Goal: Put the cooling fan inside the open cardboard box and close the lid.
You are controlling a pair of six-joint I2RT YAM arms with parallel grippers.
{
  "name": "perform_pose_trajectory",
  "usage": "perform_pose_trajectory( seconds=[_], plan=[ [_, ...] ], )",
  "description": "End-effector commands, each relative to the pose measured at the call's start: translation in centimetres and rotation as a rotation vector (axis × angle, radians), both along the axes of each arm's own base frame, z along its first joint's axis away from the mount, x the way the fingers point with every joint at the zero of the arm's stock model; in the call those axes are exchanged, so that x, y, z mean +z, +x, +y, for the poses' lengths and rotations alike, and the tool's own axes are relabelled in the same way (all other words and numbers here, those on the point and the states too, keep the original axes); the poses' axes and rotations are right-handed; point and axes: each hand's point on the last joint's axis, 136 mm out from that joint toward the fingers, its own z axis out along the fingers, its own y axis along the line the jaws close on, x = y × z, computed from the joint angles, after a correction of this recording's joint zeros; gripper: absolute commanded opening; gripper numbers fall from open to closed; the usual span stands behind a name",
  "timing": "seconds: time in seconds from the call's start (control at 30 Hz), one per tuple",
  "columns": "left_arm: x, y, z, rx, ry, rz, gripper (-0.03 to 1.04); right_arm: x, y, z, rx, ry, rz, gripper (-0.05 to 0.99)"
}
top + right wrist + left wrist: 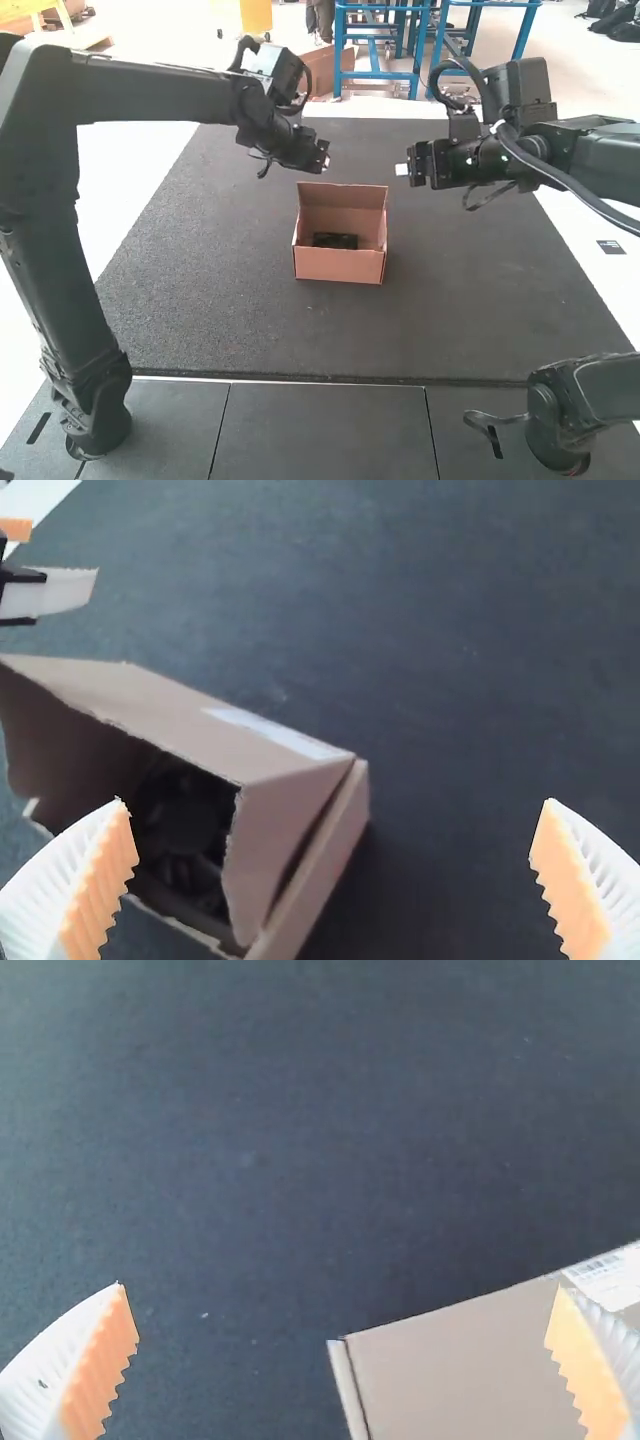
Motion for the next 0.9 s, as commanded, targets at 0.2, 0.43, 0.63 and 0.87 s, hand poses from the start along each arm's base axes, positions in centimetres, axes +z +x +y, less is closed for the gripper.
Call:
perform_pose_trajectory(
  seconds=[0.2, 0.43, 0.63, 0.87],
  plan=[
    [-1.4, -2.4, -5.4, -0.158, -0.019, 0.068, 0.97, 1.7, -0.2, -0.7, 0.005, 0.031, 0.004, 0.9],
    [-5.6, -5.2, -5.6, -0.205, 0.027, 0.239, 0.97, 2.3, -0.9, -0.3, 0.029, 0.054, 0.044, 0.9],
    [-8.6, -5.8, -5.8, -0.214, 0.044, 0.288, 0.97, 2.7, -1.5, -0.5, 0.031, 0.063, 0.069, 0.9],
    [-12.1, -6.8, -5.8, -0.226, 0.067, 0.351, 0.97, 1.6, -3.3, -1.0, 0.037, 0.052, 0.121, 0.9]
  ],
)
